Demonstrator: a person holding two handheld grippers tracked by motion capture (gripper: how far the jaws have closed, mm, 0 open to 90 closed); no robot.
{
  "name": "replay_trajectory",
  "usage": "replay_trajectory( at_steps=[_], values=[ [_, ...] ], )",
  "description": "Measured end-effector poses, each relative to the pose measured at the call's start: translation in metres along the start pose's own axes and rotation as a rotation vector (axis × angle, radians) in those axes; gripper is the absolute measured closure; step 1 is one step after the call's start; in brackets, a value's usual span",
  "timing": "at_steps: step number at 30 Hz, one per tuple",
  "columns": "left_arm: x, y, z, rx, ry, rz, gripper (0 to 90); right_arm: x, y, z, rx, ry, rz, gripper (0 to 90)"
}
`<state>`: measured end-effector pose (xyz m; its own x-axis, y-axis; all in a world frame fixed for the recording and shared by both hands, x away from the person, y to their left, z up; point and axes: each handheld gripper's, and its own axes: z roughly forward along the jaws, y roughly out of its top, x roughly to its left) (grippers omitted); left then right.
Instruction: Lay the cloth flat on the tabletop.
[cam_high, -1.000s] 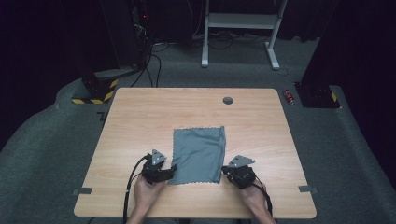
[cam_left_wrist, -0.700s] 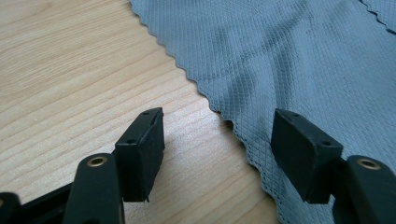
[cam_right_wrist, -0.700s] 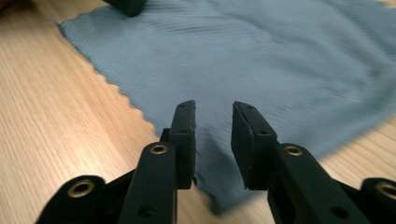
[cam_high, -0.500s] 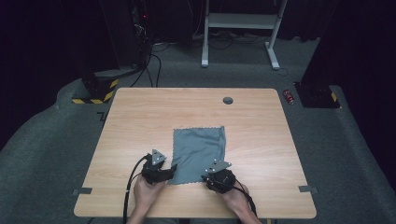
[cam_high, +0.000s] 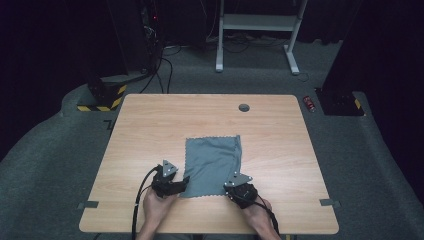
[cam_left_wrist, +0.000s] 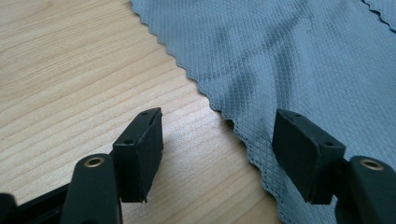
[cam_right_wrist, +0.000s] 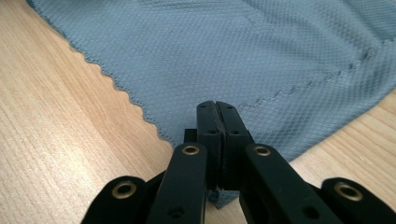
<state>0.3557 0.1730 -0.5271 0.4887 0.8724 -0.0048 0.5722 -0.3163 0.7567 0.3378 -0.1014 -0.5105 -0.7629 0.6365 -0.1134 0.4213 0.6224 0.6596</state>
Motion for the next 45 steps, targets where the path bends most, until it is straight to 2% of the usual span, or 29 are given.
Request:
replay_trajectory(
  at_steps=[7,11,15,19,23,27,30,33,34,36,38,40,43,45],
  values=[
    [0.000,0.000,0.000,0.000,0.001,0.000,34.3,-0.004,-0.003,-0.007,-0.016,-0.023,0.010,89.2],
    [0.000,0.000,0.000,0.000,0.001,0.001,34.2,-0.009,-0.011,-0.017,-0.023,-0.056,0.034,89.3],
    [0.000,0.000,0.000,-0.001,0.001,0.002,34.2,-0.019,-0.028,-0.029,-0.019,-0.101,0.089,89.3],
    [0.000,0.000,0.000,0.000,0.001,0.002,34.2,-0.027,-0.040,-0.035,-0.008,-0.125,0.125,89.3],
    [0.000,0.000,0.000,0.000,0.000,0.004,33.9,-0.032,-0.048,-0.036,-0.005,-0.121,0.172,88.9],
    [0.000,0.000,0.000,-0.001,0.000,0.002,33.9,-0.034,-0.046,-0.038,-0.021,-0.115,0.192,79.6],
    [0.000,0.000,0.000,-0.001,0.000,0.001,33.9,-0.038,-0.037,-0.042,-0.068,-0.126,0.211,66.8],
    [0.000,0.000,0.000,0.001,0.000,0.004,33.9,-0.047,-0.029,-0.034,-0.064,-0.130,0.238,62.6],
    [0.000,0.000,0.000,0.001,0.000,0.004,33.9,-0.050,-0.028,-0.029,-0.050,-0.123,0.255,63.7],
    [0.000,0.000,0.000,0.001,0.000,0.004,33.9,-0.056,-0.028,-0.022,-0.038,-0.078,0.273,76.6],
    [0.000,0.000,0.000,0.002,0.000,0.003,33.8,-0.057,-0.029,-0.019,-0.010,-0.073,0.255,87.8],
    [0.000,0.000,0.000,0.002,0.001,0.016,33.1,-0.057,-0.032,-0.020,0.010,-0.083,0.257,88.8],
    [0.000,0.000,0.000,0.004,-0.005,0.010,31.9,-0.057,-0.037,-0.023,0.025,-0.098,0.261,87.7],
    [0.000,0.000,0.000,0.004,-0.005,0.010,31.8,-0.057,-0.035,-0.024,0.045,-0.135,0.260,76.3]
  ],
)
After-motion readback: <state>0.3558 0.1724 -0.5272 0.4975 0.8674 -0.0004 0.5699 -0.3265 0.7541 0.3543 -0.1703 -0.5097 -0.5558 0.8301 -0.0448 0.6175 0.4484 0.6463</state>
